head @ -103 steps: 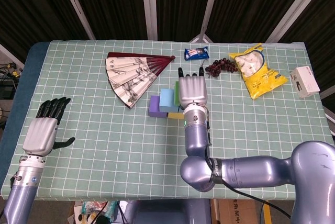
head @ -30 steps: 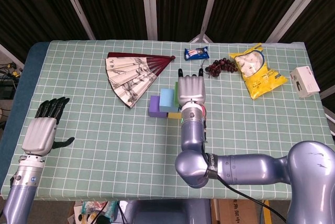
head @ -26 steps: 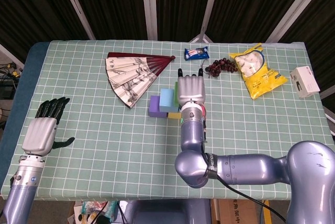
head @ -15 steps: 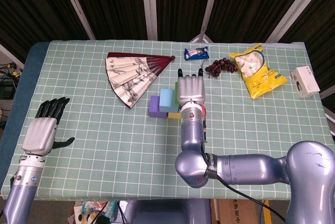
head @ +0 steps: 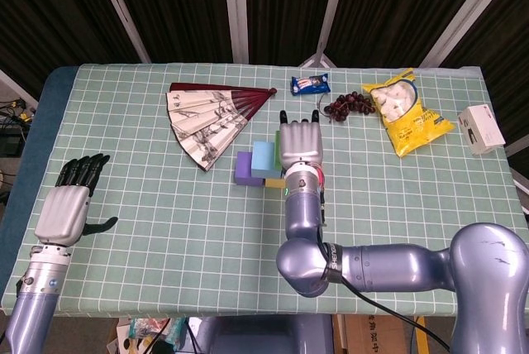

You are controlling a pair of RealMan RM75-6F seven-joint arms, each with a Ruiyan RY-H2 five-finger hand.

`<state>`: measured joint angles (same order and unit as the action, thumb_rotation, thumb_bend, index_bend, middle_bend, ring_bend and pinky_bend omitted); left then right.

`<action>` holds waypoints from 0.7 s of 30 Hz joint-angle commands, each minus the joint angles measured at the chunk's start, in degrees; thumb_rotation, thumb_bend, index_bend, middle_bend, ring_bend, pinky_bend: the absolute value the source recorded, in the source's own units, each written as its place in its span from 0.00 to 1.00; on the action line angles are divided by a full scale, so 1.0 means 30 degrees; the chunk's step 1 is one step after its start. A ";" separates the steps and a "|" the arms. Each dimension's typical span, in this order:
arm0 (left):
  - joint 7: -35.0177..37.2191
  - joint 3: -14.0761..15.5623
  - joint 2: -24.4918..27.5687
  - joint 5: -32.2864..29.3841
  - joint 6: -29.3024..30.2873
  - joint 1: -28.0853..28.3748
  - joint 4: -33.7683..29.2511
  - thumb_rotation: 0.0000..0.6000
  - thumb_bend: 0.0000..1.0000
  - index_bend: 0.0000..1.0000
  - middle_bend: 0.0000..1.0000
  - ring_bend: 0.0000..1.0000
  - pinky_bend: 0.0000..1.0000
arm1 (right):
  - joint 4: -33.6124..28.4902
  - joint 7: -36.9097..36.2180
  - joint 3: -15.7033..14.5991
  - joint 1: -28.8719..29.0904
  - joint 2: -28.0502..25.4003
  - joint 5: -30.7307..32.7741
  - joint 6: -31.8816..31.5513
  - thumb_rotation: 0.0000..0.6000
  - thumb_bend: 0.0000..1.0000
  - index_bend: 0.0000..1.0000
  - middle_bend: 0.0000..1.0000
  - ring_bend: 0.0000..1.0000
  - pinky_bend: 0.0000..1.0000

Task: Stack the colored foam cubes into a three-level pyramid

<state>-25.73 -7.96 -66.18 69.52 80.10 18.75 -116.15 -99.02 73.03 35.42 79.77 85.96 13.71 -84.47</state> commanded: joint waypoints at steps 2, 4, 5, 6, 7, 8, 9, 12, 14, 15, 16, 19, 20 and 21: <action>0.0006 0.0000 -0.0003 -0.0027 -0.0018 0.0005 0.0011 1.00 0.08 0.00 0.05 0.06 0.02 | 0.0054 -0.0048 -0.0036 -0.0017 0.0055 -0.0070 0.0047 1.00 0.28 0.01 0.37 0.24 0.00; 0.0002 0.0002 -0.0004 -0.0040 -0.0031 0.0012 0.0023 1.00 0.08 0.00 0.05 0.06 0.02 | 0.0112 -0.0080 -0.0065 -0.0027 0.0103 -0.0116 0.0068 1.00 0.28 0.01 0.36 0.23 0.00; 0.0002 -0.0001 -0.0003 -0.0047 -0.0029 0.0012 0.0029 1.00 0.08 0.00 0.05 0.06 0.02 | 0.0135 -0.0084 -0.0079 -0.0029 0.0125 -0.0130 0.0078 1.00 0.28 0.01 0.35 0.23 0.00; 0.0006 -0.0004 -0.0004 -0.0057 -0.0028 0.0012 0.0035 1.00 0.08 0.00 0.05 0.06 0.02 | 0.0150 -0.0092 -0.0079 -0.0036 0.0142 -0.0134 0.0090 1.00 0.28 0.01 0.34 0.23 0.00; 0.0010 -0.0010 -0.0005 -0.0069 -0.0028 0.0014 0.0041 1.00 0.08 0.00 0.05 0.06 0.02 | 0.0165 -0.0095 -0.0076 -0.0039 0.0151 -0.0140 0.0098 1.00 0.28 0.01 0.34 0.23 0.00; 0.0007 -0.0010 -0.0006 -0.0080 -0.0031 0.0015 0.0046 1.00 0.08 0.00 0.05 0.06 0.02 | 0.0174 -0.0094 -0.0076 -0.0042 0.0157 -0.0140 0.0101 1.00 0.28 0.01 0.33 0.23 0.00; 0.0008 -0.0011 -0.0007 -0.0088 -0.0031 0.0014 0.0053 1.00 0.08 0.00 0.05 0.06 0.02 | 0.0185 -0.0096 -0.0077 -0.0047 0.0165 -0.0150 0.0104 1.00 0.28 0.00 0.32 0.22 0.00; 0.0003 -0.0013 -0.0004 -0.0093 -0.0031 0.0019 0.0055 1.00 0.08 0.00 0.05 0.06 0.02 | 0.0169 -0.0069 -0.0077 -0.0054 0.0169 -0.0157 0.0117 1.00 0.28 0.00 0.26 0.19 0.00; -0.0001 -0.0006 0.0000 -0.0083 -0.0031 0.0019 0.0052 1.00 0.08 0.00 0.05 0.06 0.02 | 0.0129 -0.0054 -0.0059 -0.0065 0.0155 -0.0152 0.0130 1.00 0.28 0.00 0.21 0.16 0.00; 0.0002 -0.0005 0.0001 -0.0085 -0.0032 0.0019 0.0045 1.00 0.08 0.00 0.05 0.06 0.02 | 0.0109 -0.0046 -0.0057 -0.0070 0.0148 -0.0150 0.0135 1.00 0.28 0.00 0.19 0.15 0.00; 0.0008 -0.0009 0.0006 -0.0088 -0.0028 0.0018 0.0032 1.00 0.08 0.00 0.05 0.06 0.02 | 0.0079 -0.0034 -0.0063 -0.0079 0.0138 -0.0151 0.0134 1.00 0.28 0.00 0.17 0.14 0.00; -0.0008 -0.0013 0.0024 -0.0035 0.0011 0.0015 0.0005 1.00 0.08 0.00 0.05 0.06 0.02 | -0.0017 0.0024 -0.0114 -0.0105 0.0113 -0.0154 0.0115 1.00 0.28 0.00 0.11 0.10 0.00; -0.0008 -0.0014 0.0026 -0.0024 0.0018 0.0014 -0.0001 1.00 0.08 0.00 0.05 0.06 0.02 | -0.0045 0.0035 -0.0115 -0.0108 0.0109 -0.0145 0.0110 1.00 0.28 0.00 0.10 0.10 0.00; -0.0001 -0.0014 0.0030 -0.0015 0.0031 0.0008 -0.0017 1.00 0.08 0.00 0.05 0.06 0.02 | -0.0086 0.0033 -0.0110 -0.0114 0.0102 -0.0141 0.0100 1.00 0.28 0.00 0.08 0.09 0.00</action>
<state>-25.73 -8.01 -66.09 69.47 80.20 18.77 -116.21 -99.28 73.12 35.09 79.44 86.27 13.28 -84.16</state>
